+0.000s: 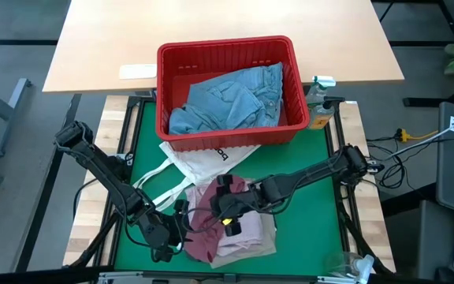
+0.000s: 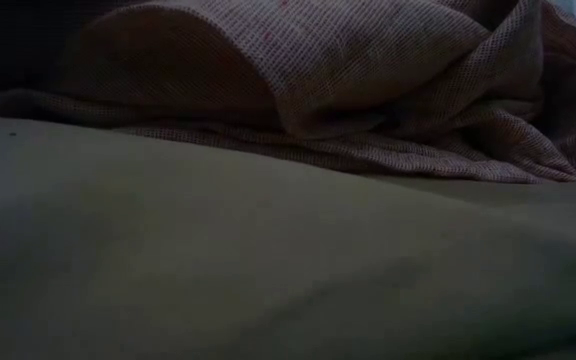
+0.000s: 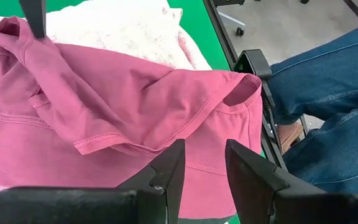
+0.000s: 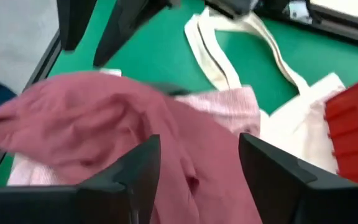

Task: Fold laundry
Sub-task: Fold the purple panty

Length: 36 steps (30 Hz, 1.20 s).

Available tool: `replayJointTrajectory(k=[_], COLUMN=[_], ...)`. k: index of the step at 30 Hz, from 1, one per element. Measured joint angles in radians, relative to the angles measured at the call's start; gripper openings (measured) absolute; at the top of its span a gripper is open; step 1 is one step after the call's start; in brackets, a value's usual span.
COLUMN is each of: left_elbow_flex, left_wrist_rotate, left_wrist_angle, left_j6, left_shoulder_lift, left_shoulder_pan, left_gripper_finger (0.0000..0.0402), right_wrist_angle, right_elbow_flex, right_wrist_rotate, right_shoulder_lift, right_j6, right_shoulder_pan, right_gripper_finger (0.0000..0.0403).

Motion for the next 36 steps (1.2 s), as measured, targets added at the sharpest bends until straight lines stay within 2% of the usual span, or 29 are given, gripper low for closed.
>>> replayJointTrajectory(k=[5,12,29,32,36], left_elbow_flex=[0.000,0.000,0.000,0.000,0.000], left_wrist_rotate=[-0.001,-0.002,-0.003,-0.003,-0.003], left_wrist_angle=[0.000,0.000,0.000,0.000,0.000], left_j6=[0.000,0.000,0.000,0.000,0.000], left_shoulder_lift=[0.000,0.000,0.000,0.000,0.000], left_shoulder_pan=[0.000,0.000,0.000,0.000,0.000], left_gripper_finger=[0.0110,0.0110,0.0110,0.0110,0.0110], right_wrist_angle=[-0.143,-0.256,-0.217,-0.218,-0.212], right_elbow_flex=[0.032,0.033,0.033,0.033,0.033], right_wrist_rotate=[-0.019,-0.186,-0.248,-0.248,-0.248], right_shoulder_lift=[0.000,0.006,0.057,0.060,0.059], right_j6=[0.014,0.098,0.119,0.118,0.112], right_shoulder_pan=[-0.010,-0.048,-0.078,-0.077,-0.078], right_gripper_finger=[0.0216,0.0214,0.0213,0.0200,0.0153])
